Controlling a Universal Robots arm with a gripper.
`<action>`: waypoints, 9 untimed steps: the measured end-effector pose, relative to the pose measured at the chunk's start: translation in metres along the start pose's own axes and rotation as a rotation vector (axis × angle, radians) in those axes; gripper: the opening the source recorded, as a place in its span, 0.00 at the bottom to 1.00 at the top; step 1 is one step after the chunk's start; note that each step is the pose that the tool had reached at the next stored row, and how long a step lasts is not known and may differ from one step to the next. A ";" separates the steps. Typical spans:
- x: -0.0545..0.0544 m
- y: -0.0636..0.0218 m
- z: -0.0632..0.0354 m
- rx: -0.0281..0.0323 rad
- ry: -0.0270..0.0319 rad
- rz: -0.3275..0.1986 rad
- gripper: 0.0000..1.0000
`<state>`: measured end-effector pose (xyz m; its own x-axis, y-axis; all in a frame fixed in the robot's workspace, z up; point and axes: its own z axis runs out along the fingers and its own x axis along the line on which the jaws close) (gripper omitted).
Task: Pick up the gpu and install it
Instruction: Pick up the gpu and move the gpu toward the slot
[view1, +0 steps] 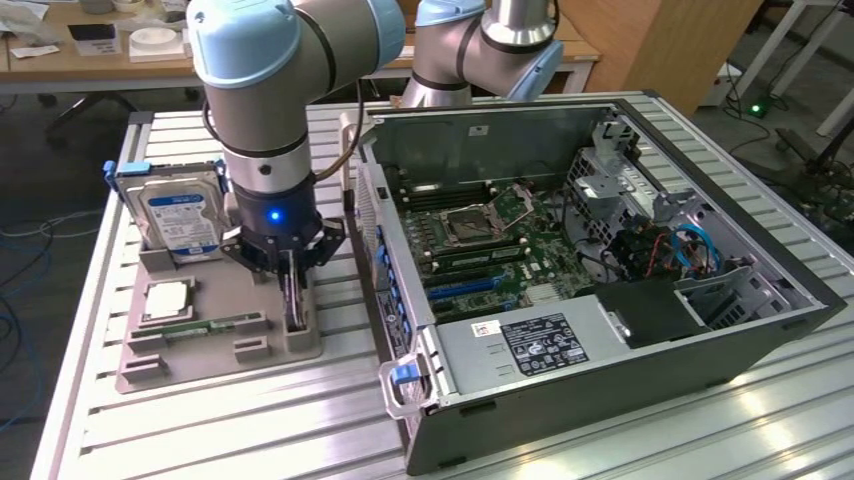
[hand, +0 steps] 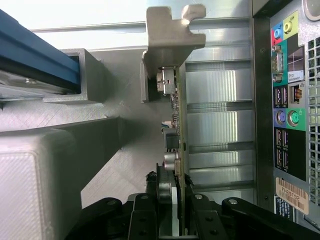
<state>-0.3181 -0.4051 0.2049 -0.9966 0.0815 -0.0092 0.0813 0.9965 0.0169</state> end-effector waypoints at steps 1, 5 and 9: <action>0.000 0.0000 0.0000 0.0000 0.0000 0.000 0.29; 0.000 0.0001 -0.0009 0.0001 0.0000 0.000 0.29; 0.000 0.0002 -0.0110 0.0001 0.0000 0.000 0.29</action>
<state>-0.3181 -0.4050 0.2159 -0.9966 0.0816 -0.0092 0.0814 0.9965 0.0168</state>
